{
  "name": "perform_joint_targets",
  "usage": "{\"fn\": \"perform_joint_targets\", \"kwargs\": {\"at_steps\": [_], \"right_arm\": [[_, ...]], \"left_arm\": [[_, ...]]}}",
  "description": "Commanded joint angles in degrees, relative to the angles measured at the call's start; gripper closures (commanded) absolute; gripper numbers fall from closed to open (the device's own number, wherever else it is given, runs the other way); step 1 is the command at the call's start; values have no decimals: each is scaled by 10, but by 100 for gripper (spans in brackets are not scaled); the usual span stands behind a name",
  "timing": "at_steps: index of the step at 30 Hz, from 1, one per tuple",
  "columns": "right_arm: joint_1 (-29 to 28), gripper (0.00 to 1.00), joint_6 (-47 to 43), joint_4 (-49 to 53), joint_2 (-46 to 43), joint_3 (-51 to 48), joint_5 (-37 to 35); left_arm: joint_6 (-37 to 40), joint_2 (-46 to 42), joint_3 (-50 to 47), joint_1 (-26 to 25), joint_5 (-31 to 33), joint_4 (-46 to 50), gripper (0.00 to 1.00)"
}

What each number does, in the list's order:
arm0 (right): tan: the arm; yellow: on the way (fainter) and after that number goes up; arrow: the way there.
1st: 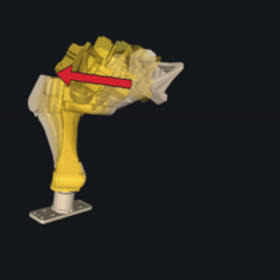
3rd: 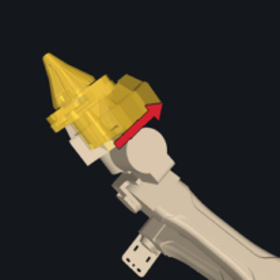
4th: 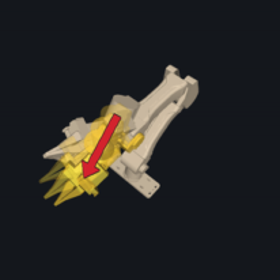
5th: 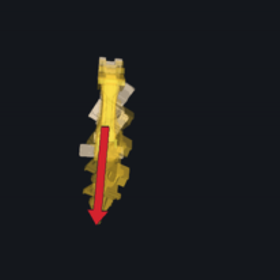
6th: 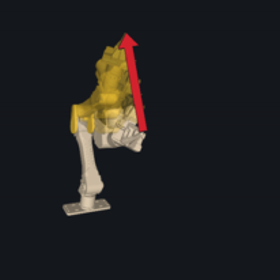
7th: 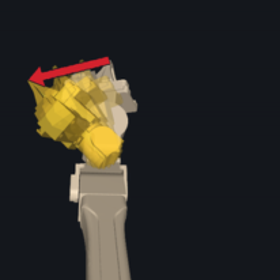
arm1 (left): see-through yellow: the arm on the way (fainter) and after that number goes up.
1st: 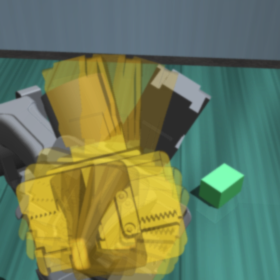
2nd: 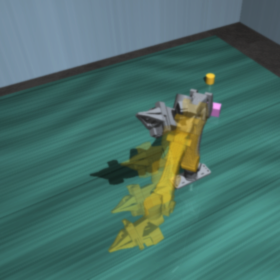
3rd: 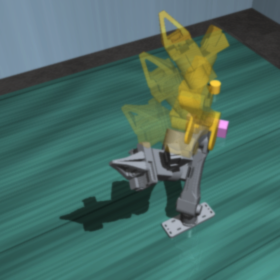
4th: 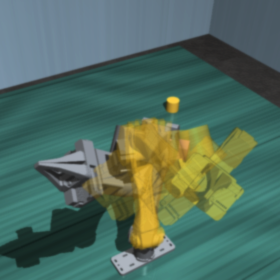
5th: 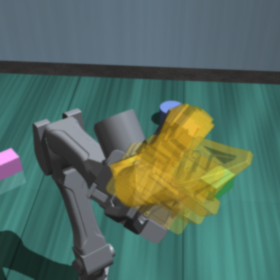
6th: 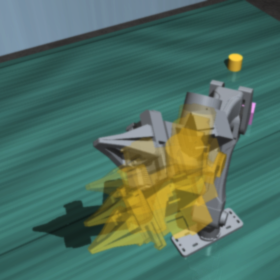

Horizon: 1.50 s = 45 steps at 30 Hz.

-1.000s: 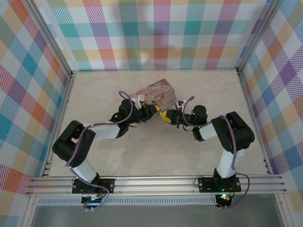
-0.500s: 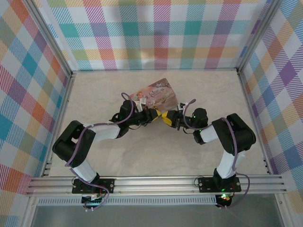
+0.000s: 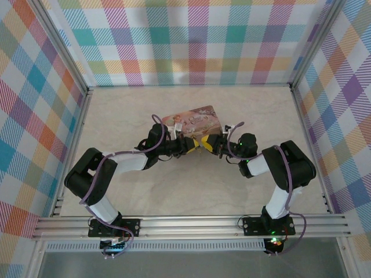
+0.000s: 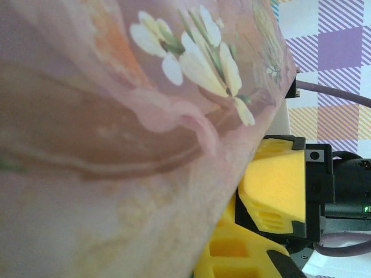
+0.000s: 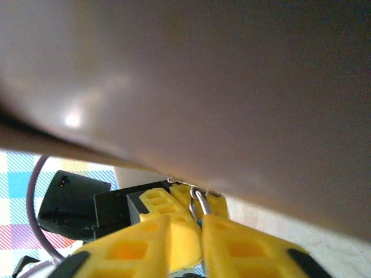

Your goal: Unlock the padlock with the key

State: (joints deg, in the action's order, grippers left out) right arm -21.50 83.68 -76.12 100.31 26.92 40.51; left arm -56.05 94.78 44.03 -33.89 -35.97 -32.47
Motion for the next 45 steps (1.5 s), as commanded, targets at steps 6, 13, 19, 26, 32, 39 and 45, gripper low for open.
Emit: {"fn": "perform_joint_targets", "kwargs": {"at_steps": [6, 13, 19, 26, 32, 39, 45], "right_arm": [[-4, 71, -169, 272, -157, -21, -6], [-6, 73, -355, 640, -314, 20, -77], [-41, 72, -482, 829, -371, 78, -182], [-109, 70, -544, 883, -361, 104, -265], [-169, 64, -577, 883, -331, 123, -336], [-218, 59, -601, 879, -273, 158, -381], [-242, 56, -621, 878, -235, 186, -409]], "left_arm": [[52, -29, 16, -8, -6, 84, 100], [66, -24, 30, -9, 3, 125, 100], [81, -26, 51, -11, 7, 178, 100], [93, -40, 69, -13, 15, 230, 100], [93, -39, 75, -13, 14, 238, 100], [91, -35, 77, -13, 11, 235, 100], [90, -34, 76, -12, 8, 232, 100]]}}
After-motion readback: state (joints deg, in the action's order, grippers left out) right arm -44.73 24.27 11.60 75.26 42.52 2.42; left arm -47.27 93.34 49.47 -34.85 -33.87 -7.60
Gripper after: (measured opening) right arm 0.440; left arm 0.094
